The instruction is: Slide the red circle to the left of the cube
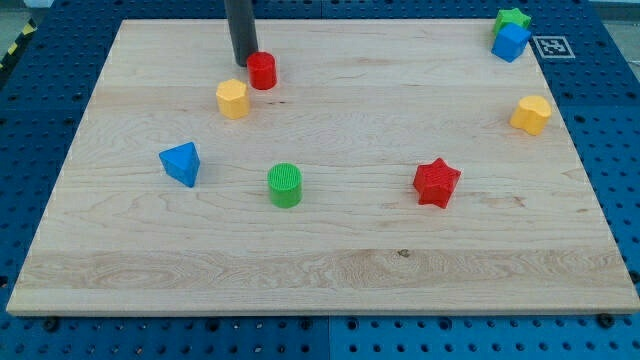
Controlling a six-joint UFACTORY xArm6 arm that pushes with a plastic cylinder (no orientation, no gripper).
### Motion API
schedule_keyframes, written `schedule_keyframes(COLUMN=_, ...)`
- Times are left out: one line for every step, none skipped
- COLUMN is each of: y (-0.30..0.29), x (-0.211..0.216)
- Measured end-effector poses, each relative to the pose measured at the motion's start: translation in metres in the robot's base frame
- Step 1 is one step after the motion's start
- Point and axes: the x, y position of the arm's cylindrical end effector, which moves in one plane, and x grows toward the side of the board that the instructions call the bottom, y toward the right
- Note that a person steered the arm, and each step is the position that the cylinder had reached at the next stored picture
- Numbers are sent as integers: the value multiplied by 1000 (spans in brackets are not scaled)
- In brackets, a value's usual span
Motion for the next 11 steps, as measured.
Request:
schedule_keyframes(y=-22, x=17)
schedule_keyframes(y=-17, x=24)
schedule_keyframes(y=6, x=24)
schedule_keyframes(y=37, x=24)
schedule_keyframes(y=79, x=29)
schedule_keyframes(y=126, x=31)
schedule_keyframes(y=171, x=31)
schedule_keyframes(y=214, x=31)
schedule_keyframes(y=254, x=31)
schedule_keyframes(y=280, x=31)
schedule_keyframes(y=282, x=29)
